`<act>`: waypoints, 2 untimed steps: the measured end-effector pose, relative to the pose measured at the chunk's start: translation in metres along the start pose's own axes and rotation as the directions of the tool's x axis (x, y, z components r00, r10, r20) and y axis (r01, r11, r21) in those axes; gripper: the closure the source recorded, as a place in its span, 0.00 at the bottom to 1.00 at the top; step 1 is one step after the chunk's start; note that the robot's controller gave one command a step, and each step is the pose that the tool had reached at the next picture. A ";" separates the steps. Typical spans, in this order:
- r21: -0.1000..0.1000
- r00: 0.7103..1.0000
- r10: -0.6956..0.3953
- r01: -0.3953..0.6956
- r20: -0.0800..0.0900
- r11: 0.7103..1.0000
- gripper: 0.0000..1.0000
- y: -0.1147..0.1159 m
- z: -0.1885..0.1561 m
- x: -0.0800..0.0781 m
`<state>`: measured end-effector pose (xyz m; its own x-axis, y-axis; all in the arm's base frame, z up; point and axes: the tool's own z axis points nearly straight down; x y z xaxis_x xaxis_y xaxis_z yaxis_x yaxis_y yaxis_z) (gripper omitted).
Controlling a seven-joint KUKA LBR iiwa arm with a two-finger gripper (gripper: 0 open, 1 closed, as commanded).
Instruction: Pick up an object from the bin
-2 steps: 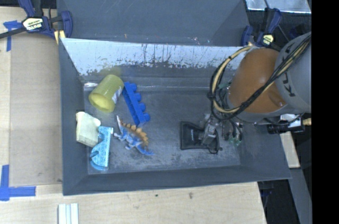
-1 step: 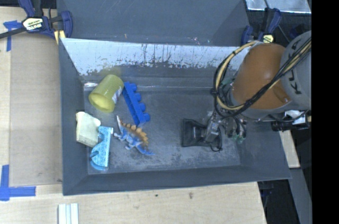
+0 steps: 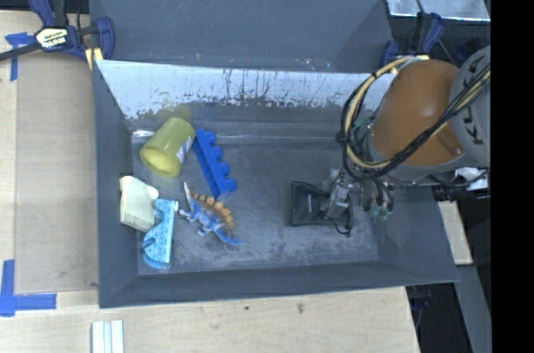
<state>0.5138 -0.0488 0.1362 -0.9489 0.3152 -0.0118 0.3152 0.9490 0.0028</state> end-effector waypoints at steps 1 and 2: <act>-0.001 1.000 0.000 0.000 0.003 1.000 1.00 0.000 -0.009 -0.001; -0.001 1.000 -0.001 0.001 0.002 1.000 1.00 0.000 -0.017 -0.001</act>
Offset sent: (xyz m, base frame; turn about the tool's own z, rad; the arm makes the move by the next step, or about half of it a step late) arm 0.0000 0.0002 0.0365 0.0000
